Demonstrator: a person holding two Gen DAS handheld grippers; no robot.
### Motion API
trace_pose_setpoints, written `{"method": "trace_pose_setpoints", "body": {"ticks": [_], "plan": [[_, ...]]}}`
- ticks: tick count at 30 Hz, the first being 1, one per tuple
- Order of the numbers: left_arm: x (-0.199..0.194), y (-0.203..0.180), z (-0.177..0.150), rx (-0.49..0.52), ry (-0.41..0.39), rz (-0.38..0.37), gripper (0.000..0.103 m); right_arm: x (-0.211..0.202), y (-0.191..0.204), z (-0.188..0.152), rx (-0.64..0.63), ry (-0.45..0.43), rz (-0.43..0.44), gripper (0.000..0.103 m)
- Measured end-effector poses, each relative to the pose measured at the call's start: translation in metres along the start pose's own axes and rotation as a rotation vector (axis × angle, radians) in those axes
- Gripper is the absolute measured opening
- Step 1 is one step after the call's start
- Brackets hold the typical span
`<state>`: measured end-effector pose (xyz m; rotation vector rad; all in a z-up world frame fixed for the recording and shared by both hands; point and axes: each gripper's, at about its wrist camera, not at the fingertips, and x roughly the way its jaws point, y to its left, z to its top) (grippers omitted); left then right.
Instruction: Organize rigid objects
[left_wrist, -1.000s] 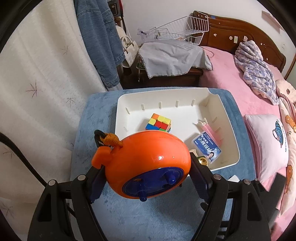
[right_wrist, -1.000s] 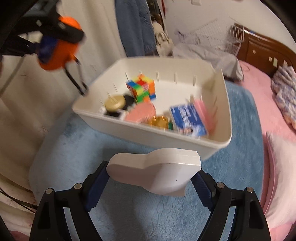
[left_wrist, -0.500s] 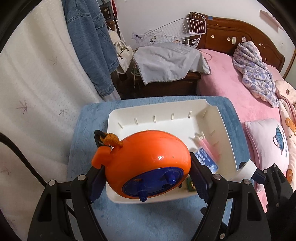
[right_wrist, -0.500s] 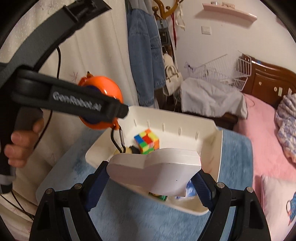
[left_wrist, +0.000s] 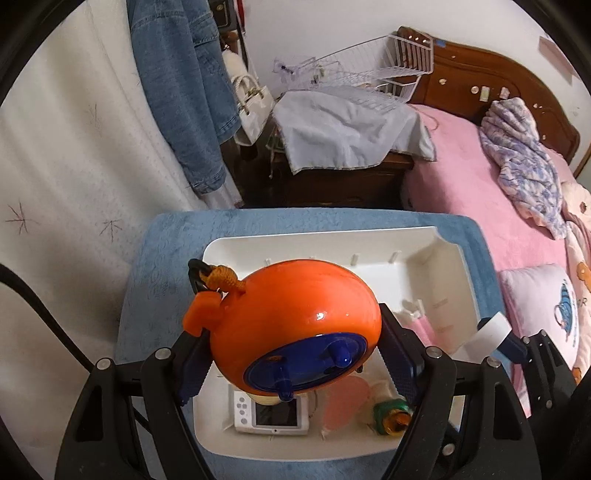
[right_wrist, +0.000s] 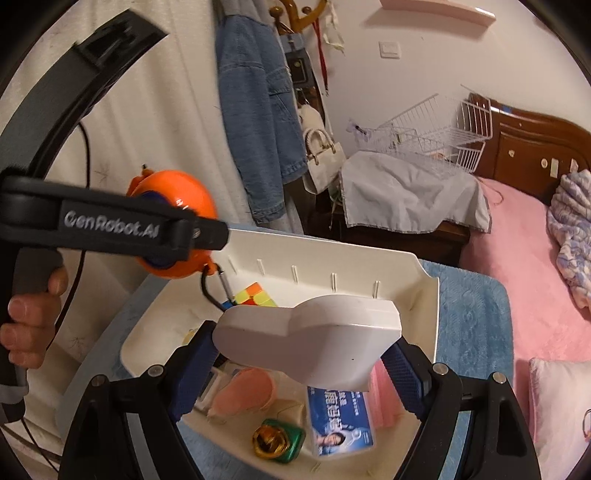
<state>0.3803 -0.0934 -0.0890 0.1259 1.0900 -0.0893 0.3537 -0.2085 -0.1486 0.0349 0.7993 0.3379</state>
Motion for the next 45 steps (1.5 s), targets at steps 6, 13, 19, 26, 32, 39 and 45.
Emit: {"method": "trace_pose_setpoints", "body": {"ticks": [6,13,19,26,32,39,45], "plan": [[0.011,0.008,-0.002,-0.038,0.034,-0.006,0.082,0.014,-0.007,0.002,0.028,0.013,0.027,0.086],[0.001,0.018,-0.002,-0.083,0.028,-0.03,0.082,0.01,-0.004,0.007,0.027,0.034,0.033,0.087],[-0.027,0.022,-0.003,-0.085,-0.048,-0.055,0.089,-0.014,0.001,0.009,0.036,0.005,0.011,0.088],[-0.069,0.027,-0.005,-0.064,-0.142,-0.055,0.09,-0.051,0.008,0.007,0.066,-0.029,-0.035,0.088],[-0.095,0.042,-0.031,-0.068,-0.156,-0.045,0.09,-0.085,0.023,0.003,0.069,-0.041,-0.073,0.088],[-0.13,0.074,-0.077,-0.123,-0.17,-0.066,0.09,-0.116,0.06,-0.022,0.11,0.011,-0.085,0.091],[-0.149,0.093,-0.123,-0.119,-0.158,-0.087,0.09,-0.136,0.1,-0.053,0.206,0.076,-0.086,0.091]]}}
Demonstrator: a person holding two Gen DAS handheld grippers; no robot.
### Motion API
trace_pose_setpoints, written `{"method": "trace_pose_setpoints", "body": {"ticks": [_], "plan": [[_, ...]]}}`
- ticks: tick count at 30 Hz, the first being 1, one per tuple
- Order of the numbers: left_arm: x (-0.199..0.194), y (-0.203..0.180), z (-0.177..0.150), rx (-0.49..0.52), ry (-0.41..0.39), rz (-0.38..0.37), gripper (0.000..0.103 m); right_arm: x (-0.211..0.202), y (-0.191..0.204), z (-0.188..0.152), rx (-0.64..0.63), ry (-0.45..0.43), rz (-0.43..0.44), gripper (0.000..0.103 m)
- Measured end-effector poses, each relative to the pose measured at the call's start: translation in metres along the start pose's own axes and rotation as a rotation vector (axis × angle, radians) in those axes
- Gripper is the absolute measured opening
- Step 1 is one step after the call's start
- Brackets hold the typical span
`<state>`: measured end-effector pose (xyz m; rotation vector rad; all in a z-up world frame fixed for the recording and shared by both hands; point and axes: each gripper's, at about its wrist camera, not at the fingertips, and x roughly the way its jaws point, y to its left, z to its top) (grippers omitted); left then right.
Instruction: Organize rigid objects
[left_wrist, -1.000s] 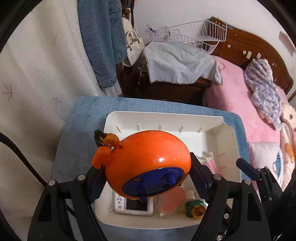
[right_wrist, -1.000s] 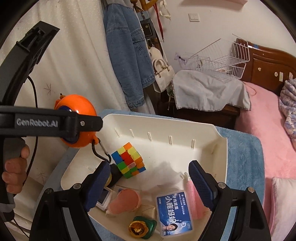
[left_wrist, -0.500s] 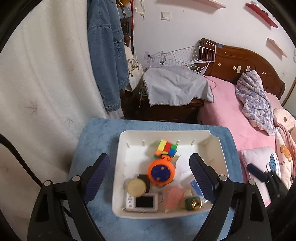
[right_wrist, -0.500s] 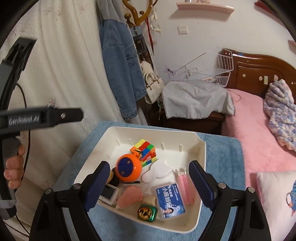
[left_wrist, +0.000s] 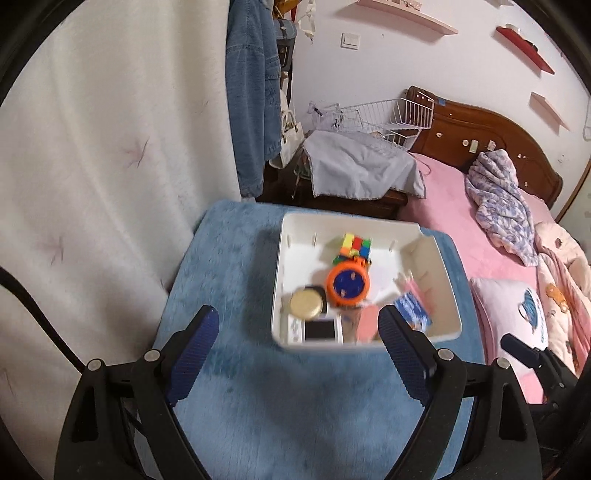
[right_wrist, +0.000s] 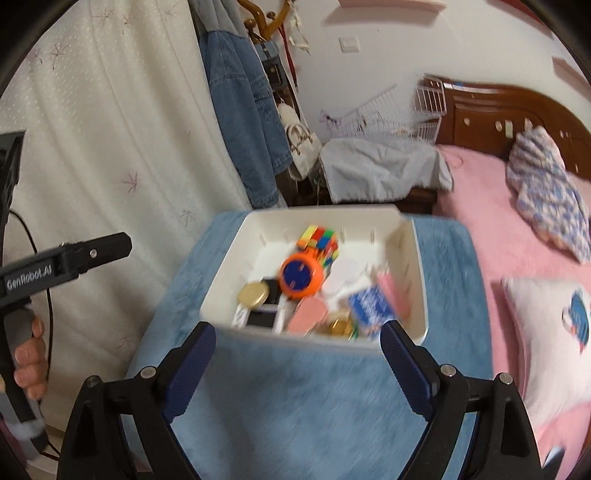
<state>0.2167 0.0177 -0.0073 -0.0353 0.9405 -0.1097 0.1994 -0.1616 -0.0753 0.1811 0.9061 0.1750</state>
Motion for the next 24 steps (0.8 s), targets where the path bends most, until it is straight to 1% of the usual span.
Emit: {"method": "trace_pose_setpoints", "body": {"ticks": [3,5,8,11,14,16,20,23,24], "plan": [[-0.01,0.009,-0.021,0.002,0.021,-0.045,0.09,-0.008,0.01,-0.018,0.063,0.033,0.02,0.091],[-0.015,0.013,-0.032,0.003,0.026,-0.06,0.09,-0.014,0.018,-0.031,0.076,0.056,0.004,0.091],[-0.023,0.015,-0.048,0.007,0.041,-0.057,0.09,-0.022,0.027,-0.045,0.087,0.08,-0.032,0.091],[-0.03,0.021,-0.06,-0.009,0.068,-0.076,0.09,-0.033,0.031,-0.056,0.119,0.092,-0.034,0.091],[-0.039,0.025,-0.064,-0.047,0.078,-0.084,0.09,-0.044,0.034,-0.06,0.13,0.09,-0.062,0.091],[-0.045,0.026,-0.066,-0.052,0.08,-0.103,0.09,-0.051,0.036,-0.059,0.123,0.087,-0.087,0.091],[-0.057,0.022,-0.064,-0.023,0.063,-0.063,0.09,-0.068,0.038,-0.05,0.113,0.093,-0.081,0.091],[-0.068,0.018,-0.065,-0.037,0.048,-0.093,0.09,-0.087,0.041,-0.045,0.079,0.067,-0.1,0.092],[-0.069,0.017,-0.065,-0.039,0.05,-0.093,0.09,-0.092,0.041,-0.045,0.082,0.059,-0.092,0.092]]}}
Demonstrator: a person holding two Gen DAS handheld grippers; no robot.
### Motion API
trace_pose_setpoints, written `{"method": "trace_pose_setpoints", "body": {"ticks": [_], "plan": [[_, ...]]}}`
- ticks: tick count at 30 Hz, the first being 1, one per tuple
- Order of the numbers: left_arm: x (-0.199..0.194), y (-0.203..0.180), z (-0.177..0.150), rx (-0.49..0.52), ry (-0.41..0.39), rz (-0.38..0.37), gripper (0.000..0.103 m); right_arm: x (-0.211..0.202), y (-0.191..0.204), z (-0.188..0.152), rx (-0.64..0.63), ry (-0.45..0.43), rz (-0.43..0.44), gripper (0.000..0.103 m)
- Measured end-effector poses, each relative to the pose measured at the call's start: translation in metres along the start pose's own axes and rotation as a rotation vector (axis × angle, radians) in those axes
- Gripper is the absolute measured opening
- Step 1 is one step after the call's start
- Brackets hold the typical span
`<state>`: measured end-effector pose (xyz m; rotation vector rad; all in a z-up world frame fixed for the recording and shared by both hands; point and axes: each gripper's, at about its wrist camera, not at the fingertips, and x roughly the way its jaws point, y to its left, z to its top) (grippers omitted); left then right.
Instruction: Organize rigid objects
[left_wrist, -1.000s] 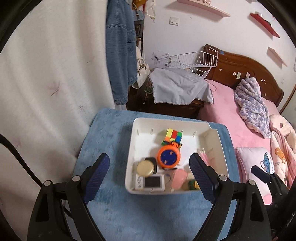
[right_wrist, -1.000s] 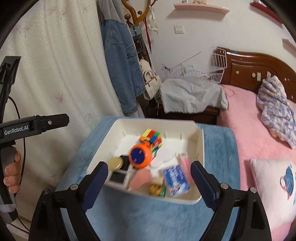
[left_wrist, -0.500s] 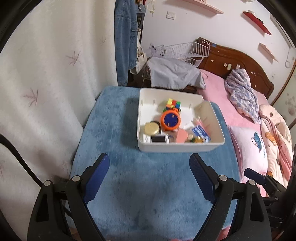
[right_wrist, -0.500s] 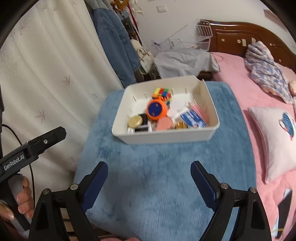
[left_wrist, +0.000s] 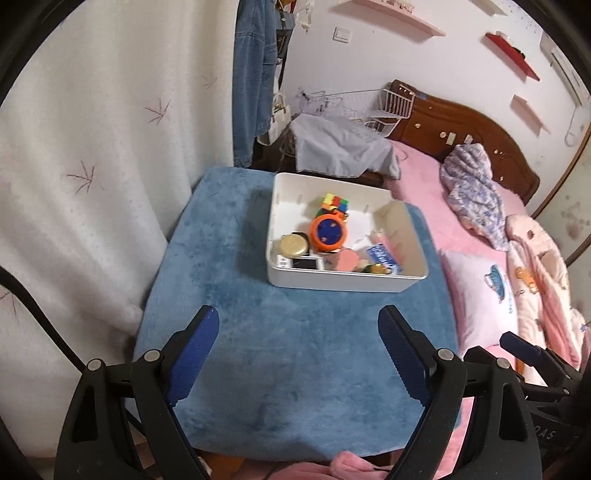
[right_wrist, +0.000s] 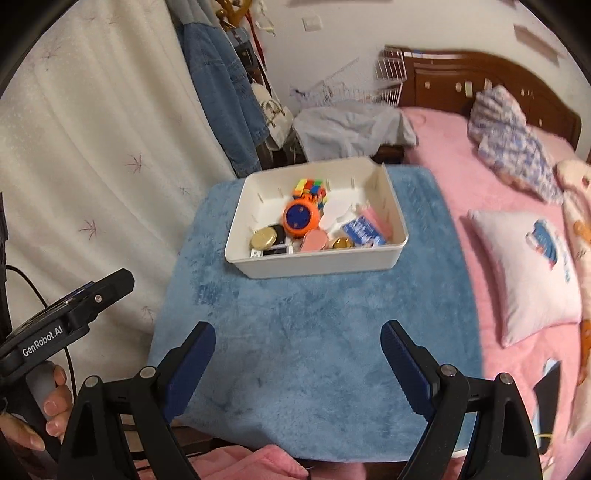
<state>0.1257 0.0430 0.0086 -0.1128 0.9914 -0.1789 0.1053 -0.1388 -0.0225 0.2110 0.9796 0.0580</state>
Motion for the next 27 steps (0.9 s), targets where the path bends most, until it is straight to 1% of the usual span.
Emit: {"method": "trace_pose_setpoints", "body": {"ticks": [1,2,5,7,9,12,15,17,20,23,27], "plan": [[-0.002,-0.002,0.0,-0.001,0.0,0.005,0.09,-0.004,0.0,0.0,0.005,-0.004,0.015,0.093],[-0.004,-0.004,0.0,-0.002,-0.003,0.01,0.09,-0.008,-0.001,0.0,0.008,-0.007,0.028,0.103],[-0.011,-0.012,-0.002,0.005,-0.036,0.029,0.09,-0.015,-0.001,-0.002,0.005,-0.036,0.019,0.103],[-0.015,-0.016,-0.004,0.021,-0.057,0.04,0.093,-0.018,-0.001,-0.006,0.016,-0.058,0.002,0.103],[-0.02,-0.021,-0.009,0.039,-0.094,0.075,0.099,-0.021,-0.002,-0.01,0.025,-0.08,-0.016,0.103],[-0.027,-0.028,-0.011,0.06,-0.15,0.108,0.102,-0.025,0.0,-0.014,0.002,-0.11,-0.039,0.103],[-0.032,-0.032,-0.009,0.073,-0.202,0.144,0.102,-0.029,0.0,-0.012,-0.007,-0.149,-0.053,0.103],[-0.033,-0.037,-0.008,0.097,-0.223,0.164,0.102,-0.033,-0.001,-0.009,-0.009,-0.175,-0.063,0.103],[-0.032,-0.041,-0.008,0.124,-0.235,0.179,0.102,-0.034,-0.001,-0.005,-0.008,-0.186,-0.067,0.103],[-0.027,-0.043,-0.008,0.136,-0.218,0.165,0.102,-0.031,-0.002,-0.006,-0.011,-0.177,-0.062,0.103],[-0.025,-0.045,-0.009,0.144,-0.212,0.172,0.102,-0.031,-0.002,-0.008,-0.002,-0.176,-0.064,0.103]]}}
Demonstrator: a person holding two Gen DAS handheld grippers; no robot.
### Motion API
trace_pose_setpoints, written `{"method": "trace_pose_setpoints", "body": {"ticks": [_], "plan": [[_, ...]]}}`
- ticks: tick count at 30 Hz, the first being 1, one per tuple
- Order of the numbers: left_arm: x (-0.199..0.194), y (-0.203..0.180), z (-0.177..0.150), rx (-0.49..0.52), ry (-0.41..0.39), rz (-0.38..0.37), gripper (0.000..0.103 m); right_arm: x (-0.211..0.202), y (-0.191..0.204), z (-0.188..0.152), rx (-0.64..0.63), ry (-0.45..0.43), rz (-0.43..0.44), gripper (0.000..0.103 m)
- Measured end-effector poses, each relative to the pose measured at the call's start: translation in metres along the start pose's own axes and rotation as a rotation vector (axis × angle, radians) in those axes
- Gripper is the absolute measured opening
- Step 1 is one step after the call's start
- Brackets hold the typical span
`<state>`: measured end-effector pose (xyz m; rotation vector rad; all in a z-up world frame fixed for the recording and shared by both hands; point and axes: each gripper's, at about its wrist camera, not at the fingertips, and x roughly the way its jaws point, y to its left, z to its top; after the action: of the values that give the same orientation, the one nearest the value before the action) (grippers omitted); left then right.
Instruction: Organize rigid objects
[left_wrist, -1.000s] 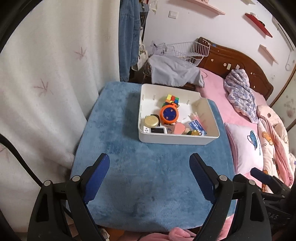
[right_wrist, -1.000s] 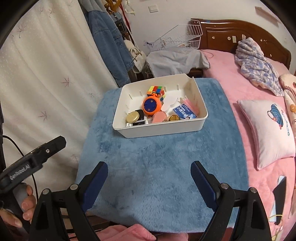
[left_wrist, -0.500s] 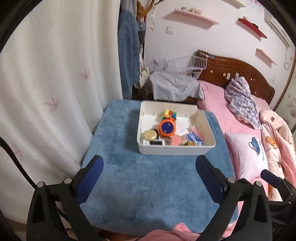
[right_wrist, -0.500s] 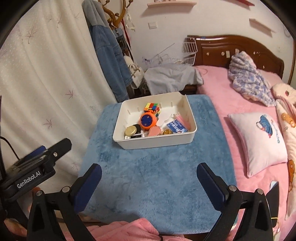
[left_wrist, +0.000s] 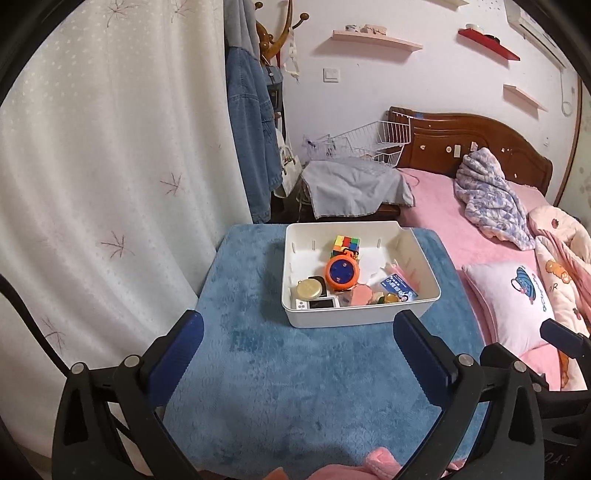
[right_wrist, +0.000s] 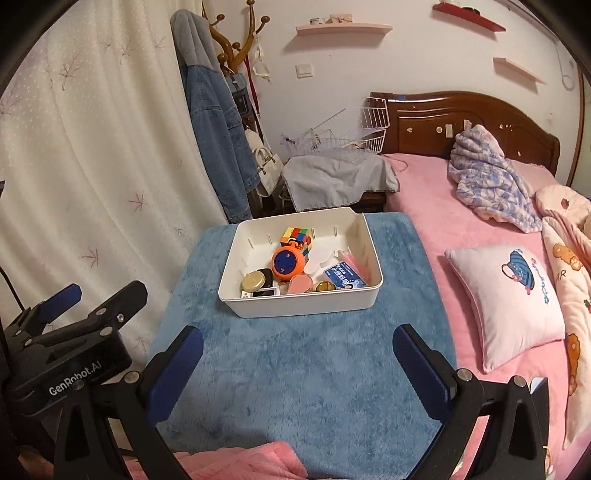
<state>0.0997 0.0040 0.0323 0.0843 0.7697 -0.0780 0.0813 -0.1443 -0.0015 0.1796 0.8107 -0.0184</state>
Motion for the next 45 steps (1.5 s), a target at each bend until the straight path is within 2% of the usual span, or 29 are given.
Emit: {"method": "trace_pose_setpoints", "body": {"ticks": [45], "plan": [[0.0006,0.0046,-0.0066,-0.002,-0.007,0.038,0.102,0.0049,-0.0005,-0.0023,-0.002,0.019,0.001,0.103]]}}
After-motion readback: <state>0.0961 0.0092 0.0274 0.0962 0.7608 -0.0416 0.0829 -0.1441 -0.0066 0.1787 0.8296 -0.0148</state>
